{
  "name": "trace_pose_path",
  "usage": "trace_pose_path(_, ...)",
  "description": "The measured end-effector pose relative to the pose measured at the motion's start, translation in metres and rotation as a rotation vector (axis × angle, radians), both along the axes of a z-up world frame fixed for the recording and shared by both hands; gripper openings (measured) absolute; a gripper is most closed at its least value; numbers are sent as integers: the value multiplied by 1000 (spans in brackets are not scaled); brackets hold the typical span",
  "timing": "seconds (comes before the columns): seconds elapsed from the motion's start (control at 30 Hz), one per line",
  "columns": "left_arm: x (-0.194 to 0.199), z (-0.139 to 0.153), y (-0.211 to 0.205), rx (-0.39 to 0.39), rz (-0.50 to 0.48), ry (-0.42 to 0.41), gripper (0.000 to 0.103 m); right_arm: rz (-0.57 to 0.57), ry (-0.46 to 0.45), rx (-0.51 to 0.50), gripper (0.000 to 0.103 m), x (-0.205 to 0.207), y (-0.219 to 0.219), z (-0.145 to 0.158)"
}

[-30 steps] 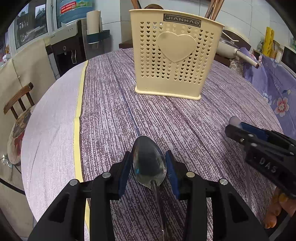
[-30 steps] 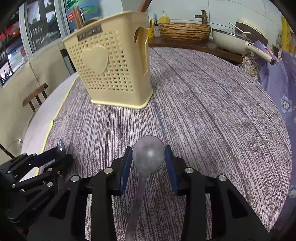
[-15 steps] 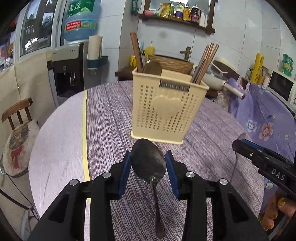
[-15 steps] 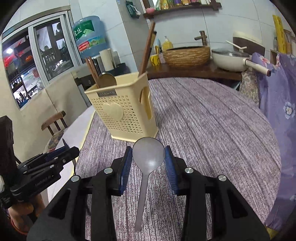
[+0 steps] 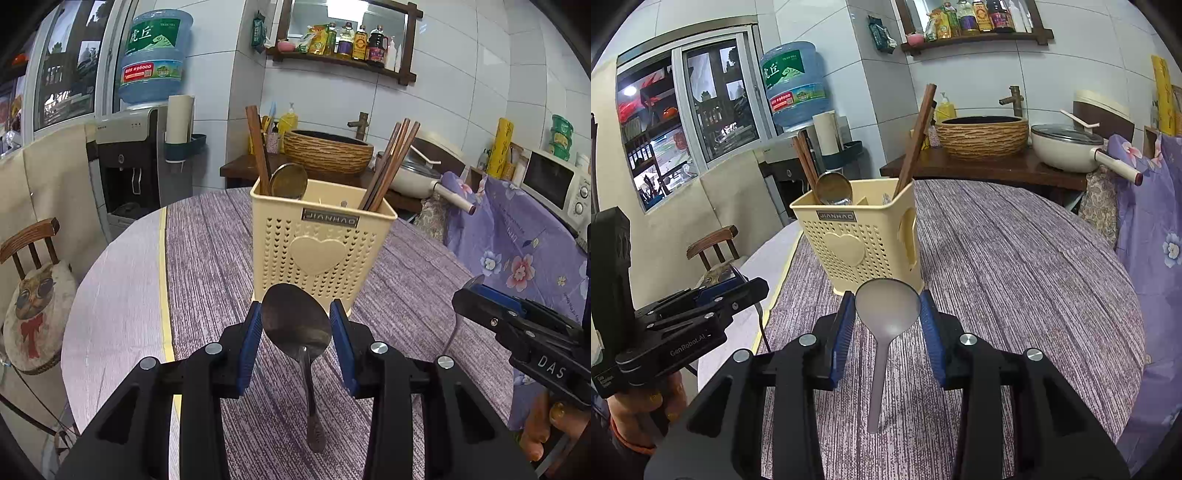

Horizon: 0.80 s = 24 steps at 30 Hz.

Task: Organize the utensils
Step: 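Carry both spoons to the cream holder and lower them into it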

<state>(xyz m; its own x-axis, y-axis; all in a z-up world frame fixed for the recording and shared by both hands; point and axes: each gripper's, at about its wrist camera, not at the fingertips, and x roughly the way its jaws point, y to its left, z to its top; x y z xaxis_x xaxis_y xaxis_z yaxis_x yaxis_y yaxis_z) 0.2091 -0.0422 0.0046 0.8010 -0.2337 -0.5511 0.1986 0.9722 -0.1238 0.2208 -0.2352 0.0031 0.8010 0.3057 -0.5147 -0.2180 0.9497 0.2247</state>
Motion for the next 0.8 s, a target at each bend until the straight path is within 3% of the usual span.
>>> trace_pose_path(0.23,14,30,3,-39,-26,-40,37,30,-59,25,37,11,2,32)
trace_pose_path(0.6,73,132,6,-99,86,-294,37,-34,-318,-19,37,62,17,135)
trace_pose_path(0.7,92,133,-1,-79,106,-318,37,-62,-352,-52,37,80,22,145)
trace_pose_path(0.8,108,115,-8,-70,123,-314,37,-94,-365,-87,37,92,26,134)
